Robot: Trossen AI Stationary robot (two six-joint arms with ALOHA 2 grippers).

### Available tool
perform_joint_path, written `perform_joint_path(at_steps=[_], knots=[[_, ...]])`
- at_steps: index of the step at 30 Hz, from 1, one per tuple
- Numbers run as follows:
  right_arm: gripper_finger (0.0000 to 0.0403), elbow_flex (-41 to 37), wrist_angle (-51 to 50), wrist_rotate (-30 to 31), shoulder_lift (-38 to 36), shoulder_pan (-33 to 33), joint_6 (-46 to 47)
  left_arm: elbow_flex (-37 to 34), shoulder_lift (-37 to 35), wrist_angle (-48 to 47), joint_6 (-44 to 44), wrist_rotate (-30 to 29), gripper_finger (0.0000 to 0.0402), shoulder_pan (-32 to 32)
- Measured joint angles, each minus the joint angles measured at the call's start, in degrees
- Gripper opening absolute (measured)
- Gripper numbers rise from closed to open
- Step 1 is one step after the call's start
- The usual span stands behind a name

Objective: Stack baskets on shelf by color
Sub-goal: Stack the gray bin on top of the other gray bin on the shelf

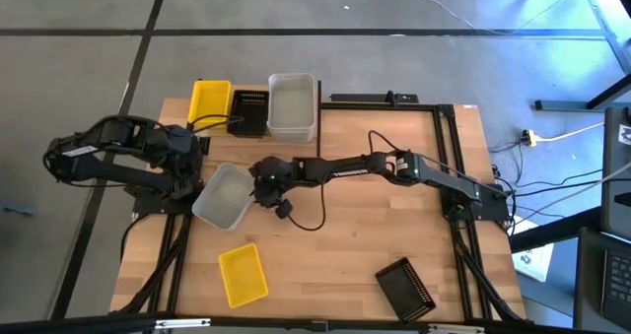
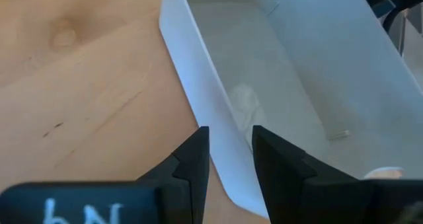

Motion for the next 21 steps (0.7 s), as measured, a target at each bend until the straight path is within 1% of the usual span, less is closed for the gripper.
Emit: perform_joint_path(at_steps=[3,8,17,21], knots=[[0.0113,0.95,-2.27,0.12,0.02,0.15,-0.02,0.0,-0.01,0.0,0.0,0.01,0.0066,0.0],[0.0113,4.02,-9.11,0.15,0.07,0.18,-0.07,0.0,0.01,0.0,0.04,0.01,0.0066,-0.02],[0.0113,10.69,-25.32,0.11,0.14,0.18,-0.07,0.0,-0.01,0.0,0.07,0.01,0.0066,0.0],[0.0113,11.97,-32.63,-0.02,0.14,0.37,-0.15,0.0,0.0,0.0,0.09,0.01,0.0066,-0.02]])
